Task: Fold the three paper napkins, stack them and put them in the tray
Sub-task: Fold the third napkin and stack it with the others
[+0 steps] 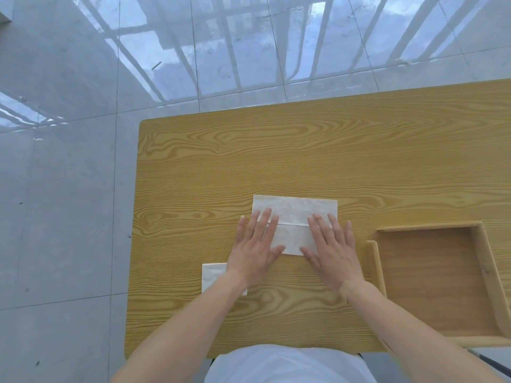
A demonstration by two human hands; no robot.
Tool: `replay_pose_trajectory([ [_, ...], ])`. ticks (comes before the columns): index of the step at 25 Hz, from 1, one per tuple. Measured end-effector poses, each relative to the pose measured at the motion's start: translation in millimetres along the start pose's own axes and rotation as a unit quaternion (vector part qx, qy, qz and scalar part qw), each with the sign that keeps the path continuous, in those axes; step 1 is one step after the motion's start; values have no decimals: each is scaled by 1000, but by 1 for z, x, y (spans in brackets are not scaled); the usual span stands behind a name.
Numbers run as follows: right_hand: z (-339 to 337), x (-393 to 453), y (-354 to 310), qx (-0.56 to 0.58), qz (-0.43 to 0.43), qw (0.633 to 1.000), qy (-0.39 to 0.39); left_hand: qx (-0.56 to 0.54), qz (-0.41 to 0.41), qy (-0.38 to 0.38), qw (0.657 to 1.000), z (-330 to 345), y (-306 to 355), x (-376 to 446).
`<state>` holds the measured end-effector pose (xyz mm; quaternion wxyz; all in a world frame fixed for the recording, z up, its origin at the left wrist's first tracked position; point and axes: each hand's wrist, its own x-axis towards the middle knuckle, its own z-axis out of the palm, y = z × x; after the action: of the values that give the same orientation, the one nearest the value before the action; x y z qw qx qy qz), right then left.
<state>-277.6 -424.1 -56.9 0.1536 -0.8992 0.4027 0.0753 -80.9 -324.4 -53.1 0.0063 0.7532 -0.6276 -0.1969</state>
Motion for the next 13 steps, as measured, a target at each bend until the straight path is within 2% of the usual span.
replay_pose_trajectory([
  [3,-17,7,15,-10,-2,997,71,0,4,68,998,-19,-21,10],
  [8,-31,18,26,26,-21,995,91,-24,0,29,999,-38,-43,27],
  [13,-35,22,25,48,-10,996,77,-37,-6,45,998,-40,-41,33],
])
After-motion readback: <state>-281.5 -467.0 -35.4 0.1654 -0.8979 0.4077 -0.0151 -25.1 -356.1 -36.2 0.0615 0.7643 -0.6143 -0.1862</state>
